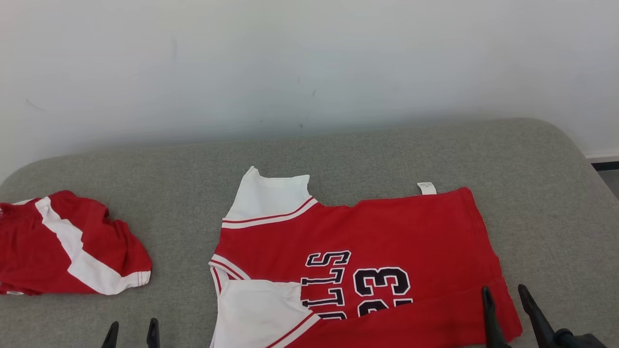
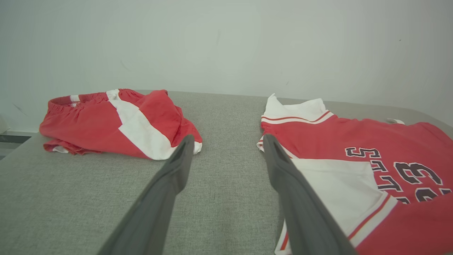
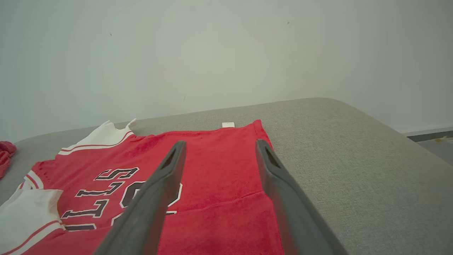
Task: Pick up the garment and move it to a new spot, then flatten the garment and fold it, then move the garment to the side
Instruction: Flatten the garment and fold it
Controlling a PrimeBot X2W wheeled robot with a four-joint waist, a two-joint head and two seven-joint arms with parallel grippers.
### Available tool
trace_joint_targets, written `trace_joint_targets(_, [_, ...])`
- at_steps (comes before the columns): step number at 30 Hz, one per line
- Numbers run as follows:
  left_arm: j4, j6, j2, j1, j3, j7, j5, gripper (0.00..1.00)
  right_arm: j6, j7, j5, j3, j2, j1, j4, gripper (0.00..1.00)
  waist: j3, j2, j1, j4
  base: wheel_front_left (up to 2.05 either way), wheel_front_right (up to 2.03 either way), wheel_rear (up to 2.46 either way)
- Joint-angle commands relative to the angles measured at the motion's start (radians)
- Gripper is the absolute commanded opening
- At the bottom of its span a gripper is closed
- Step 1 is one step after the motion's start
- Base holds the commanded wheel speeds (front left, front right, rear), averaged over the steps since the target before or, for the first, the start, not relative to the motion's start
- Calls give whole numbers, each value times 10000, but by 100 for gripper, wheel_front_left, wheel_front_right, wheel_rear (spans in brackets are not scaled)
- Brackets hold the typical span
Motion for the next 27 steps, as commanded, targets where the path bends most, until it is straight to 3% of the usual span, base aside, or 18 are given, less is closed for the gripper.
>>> trace_joint_targets(1, [61, 2, -48, -3, -18, -31, 91, 100, -23, -1, 51, 62, -73, -61, 31, 100, -2, 0, 0, 10, 0, 0, 0])
trace_joint_targets(27, [458, -73, -204, -317, 25, -31, 126, 100, -23, -88, 209, 660, -331, -414, 449, 100, -103, 0, 0, 143, 0, 0, 0])
